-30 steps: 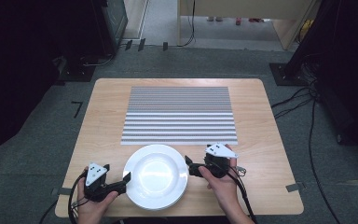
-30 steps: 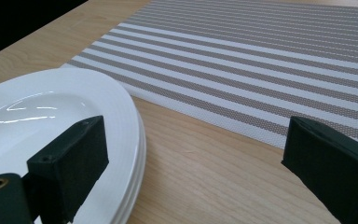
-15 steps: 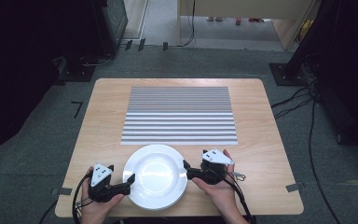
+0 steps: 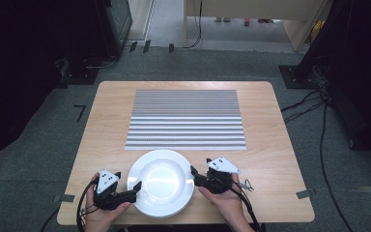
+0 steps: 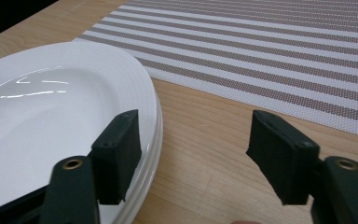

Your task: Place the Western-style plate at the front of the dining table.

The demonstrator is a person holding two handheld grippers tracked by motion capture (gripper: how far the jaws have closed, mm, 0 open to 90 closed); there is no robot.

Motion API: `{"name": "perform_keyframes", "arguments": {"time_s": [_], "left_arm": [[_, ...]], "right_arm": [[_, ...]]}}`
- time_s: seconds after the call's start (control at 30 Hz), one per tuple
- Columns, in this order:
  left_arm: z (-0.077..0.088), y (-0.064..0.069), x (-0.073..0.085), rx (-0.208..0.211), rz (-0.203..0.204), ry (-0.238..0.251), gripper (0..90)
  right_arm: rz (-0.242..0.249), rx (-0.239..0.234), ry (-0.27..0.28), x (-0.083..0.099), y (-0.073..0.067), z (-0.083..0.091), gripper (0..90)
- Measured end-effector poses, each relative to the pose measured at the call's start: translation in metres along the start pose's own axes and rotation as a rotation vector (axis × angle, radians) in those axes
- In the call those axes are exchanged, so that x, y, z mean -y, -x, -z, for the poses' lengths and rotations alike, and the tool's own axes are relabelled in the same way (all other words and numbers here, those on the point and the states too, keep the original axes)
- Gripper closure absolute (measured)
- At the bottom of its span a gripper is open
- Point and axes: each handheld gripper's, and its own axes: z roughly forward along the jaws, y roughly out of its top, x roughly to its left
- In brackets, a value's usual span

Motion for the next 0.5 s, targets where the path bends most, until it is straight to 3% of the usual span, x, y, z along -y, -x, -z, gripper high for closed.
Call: {"name": "perform_keyframes", "arguments": {"time_s": [0.03, 0.27, 0.5], "left_arm": [[-0.0001, -0.0003, 0.0004, -0.001, 0.001, 0.003, 19.7], [0.0, -0.0023, 0.0011, 0.004, 0.008, 0.001, 25.4], [0.0, -0.004, 0.0018, 0.005, 0.009, -0.001, 35.9]], "right_arm": [[0.009, -0.025, -0.004, 0.0004, 0.0003, 0.0002, 44.4], [0.0, -0.098, -0.029, 0.0012, 0.0017, -0.0016, 49.8], [0.0, -0.099, -0.015, 0.0021, 0.0002, -0.0008, 51.2]]}}
